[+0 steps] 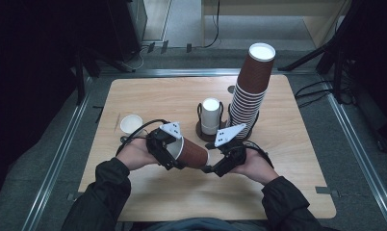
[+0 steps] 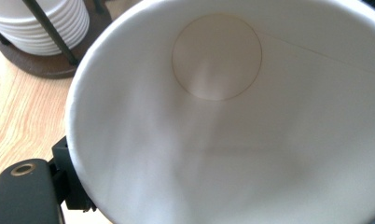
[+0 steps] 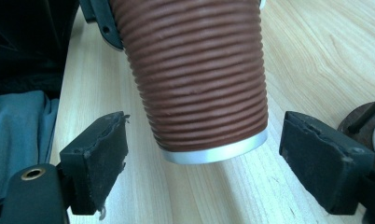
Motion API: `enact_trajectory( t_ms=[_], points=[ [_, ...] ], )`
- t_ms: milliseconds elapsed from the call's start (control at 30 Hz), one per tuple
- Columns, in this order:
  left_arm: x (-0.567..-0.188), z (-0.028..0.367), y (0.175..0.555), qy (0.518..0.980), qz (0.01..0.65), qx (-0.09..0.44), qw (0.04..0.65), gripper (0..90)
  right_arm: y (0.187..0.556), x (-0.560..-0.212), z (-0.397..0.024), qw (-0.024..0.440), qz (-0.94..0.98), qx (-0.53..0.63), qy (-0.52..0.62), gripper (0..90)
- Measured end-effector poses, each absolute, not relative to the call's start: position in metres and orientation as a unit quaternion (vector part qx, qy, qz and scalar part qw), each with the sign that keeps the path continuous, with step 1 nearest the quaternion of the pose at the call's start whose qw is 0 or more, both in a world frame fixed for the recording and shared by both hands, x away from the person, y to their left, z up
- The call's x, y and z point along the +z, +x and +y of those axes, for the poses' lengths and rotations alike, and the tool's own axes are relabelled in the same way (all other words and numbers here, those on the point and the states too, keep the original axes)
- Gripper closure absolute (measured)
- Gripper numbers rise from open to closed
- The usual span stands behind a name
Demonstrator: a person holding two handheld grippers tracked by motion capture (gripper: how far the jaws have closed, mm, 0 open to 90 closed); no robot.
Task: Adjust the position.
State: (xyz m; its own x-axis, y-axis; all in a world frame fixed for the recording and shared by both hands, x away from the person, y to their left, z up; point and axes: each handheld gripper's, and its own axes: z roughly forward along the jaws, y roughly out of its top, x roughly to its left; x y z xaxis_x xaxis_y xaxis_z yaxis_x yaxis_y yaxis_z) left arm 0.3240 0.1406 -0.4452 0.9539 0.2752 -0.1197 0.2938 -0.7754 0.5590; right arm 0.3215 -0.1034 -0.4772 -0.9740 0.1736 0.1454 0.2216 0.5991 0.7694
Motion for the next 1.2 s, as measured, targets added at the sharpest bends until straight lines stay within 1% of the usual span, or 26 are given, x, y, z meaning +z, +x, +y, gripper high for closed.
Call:
enact_trajectory(
  t_ms=[333, 367, 400, 467, 900, 1033, 1200],
  points=[
    [-0.454, 0.129, 0.327, 0.951, 0.153, -0.023, 0.269, 10.3, 0.321, -0.485, -0.097, 0.024, -0.905, -0.411, -0.104, 15.3],
    [-0.454, 0.128, 0.326, 0.950, 0.155, -0.023, 0.271, 10.3, 0.322, -0.486, -0.097, 0.021, -0.907, -0.409, -0.102, 15.3],
    [-0.454, 0.127, 0.326, 0.950, 0.154, -0.026, 0.270, 10.3, 0.321, -0.487, -0.096, 0.030, -0.909, -0.403, -0.106, 15.3],
    [-0.454, 0.125, 0.326, 0.951, 0.149, -0.025, 0.269, 10.3, 0.321, -0.488, -0.095, 0.023, -0.909, -0.404, -0.099, 15.1],
    [-0.453, 0.114, 0.321, 0.953, 0.133, -0.036, 0.270, 10.2, 0.317, -0.492, -0.082, 0.025, -0.915, -0.392, -0.090, 14.5],
    [-0.454, 0.113, 0.321, 0.954, 0.132, -0.037, 0.267, 9.9, 0.316, -0.492, -0.081, 0.027, -0.916, -0.390, -0.086, 19.5],
    [-0.455, 0.114, 0.321, 0.952, 0.133, -0.035, 0.274, 7.6, 0.315, -0.492, -0.080, 0.017, -0.917, -0.391, -0.081, 20.3]
  ],
)
